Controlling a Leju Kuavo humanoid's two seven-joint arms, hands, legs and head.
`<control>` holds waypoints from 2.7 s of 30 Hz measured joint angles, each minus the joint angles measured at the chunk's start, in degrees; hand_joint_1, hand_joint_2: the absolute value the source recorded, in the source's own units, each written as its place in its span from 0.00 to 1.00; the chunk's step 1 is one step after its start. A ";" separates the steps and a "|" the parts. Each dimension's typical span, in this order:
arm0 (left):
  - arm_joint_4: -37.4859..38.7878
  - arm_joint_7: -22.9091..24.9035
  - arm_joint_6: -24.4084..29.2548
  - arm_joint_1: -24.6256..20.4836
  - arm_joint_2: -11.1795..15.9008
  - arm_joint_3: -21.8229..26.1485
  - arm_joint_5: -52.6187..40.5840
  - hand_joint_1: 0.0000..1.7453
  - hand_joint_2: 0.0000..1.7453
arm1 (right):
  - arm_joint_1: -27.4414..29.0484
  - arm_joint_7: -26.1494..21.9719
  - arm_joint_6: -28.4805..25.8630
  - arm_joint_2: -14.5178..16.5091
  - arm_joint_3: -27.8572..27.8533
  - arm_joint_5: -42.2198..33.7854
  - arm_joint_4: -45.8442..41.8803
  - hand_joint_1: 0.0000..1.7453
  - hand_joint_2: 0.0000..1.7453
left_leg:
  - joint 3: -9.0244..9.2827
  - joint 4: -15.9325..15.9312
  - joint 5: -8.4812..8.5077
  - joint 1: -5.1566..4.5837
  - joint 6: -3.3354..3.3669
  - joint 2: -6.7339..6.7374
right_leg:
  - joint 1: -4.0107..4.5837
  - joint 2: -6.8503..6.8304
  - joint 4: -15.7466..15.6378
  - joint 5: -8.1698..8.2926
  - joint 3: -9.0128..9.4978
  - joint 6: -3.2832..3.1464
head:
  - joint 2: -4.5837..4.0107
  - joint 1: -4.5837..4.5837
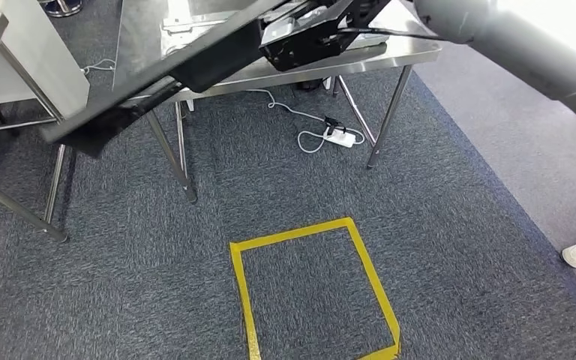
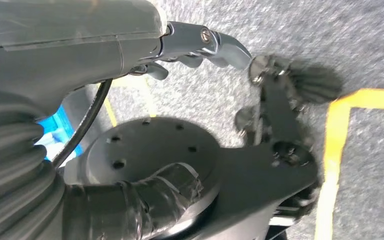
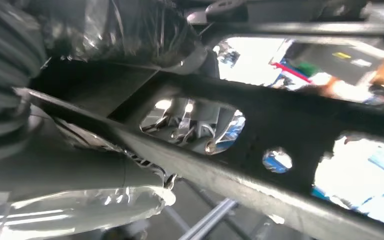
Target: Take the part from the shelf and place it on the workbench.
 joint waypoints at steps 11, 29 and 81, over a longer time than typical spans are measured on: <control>0.00 0.50 0.00 -0.19 -0.02 -0.03 0.15 0.00 1.00 | 0.01 -0.19 0.18 -0.45 0.33 -0.07 0.24 1.00 1.00 | 3.24 1.82 -5.08 -0.31 -1.85 -0.56 | 0.26 0.36 -8.44 6.11 1.77 -1.48 | 0.01 0.08; 0.03 1.10 -0.26 0.02 0.32 -0.16 0.48 0.00 1.00 | 0.01 0.25 0.33 0.19 0.35 -0.44 0.68 1.00 1.00 | 0.62 -2.20 2.07 -0.70 1.02 0.03 | -0.13 0.37 -4.74 1.40 8.19 -0.45 | 0.01 0.24; 0.20 1.14 0.88 -0.23 0.56 -1.26 1.30 0.00 1.00 | 2.64 1.19 0.47 1.53 2.74 -0.91 2.25 1.00 1.00 | -9.98 12.51 0.78 0.97 -3.45 -0.23 | -0.78 0.28 -10.05 3.39 7.06 -2.03 | 0.00 -0.06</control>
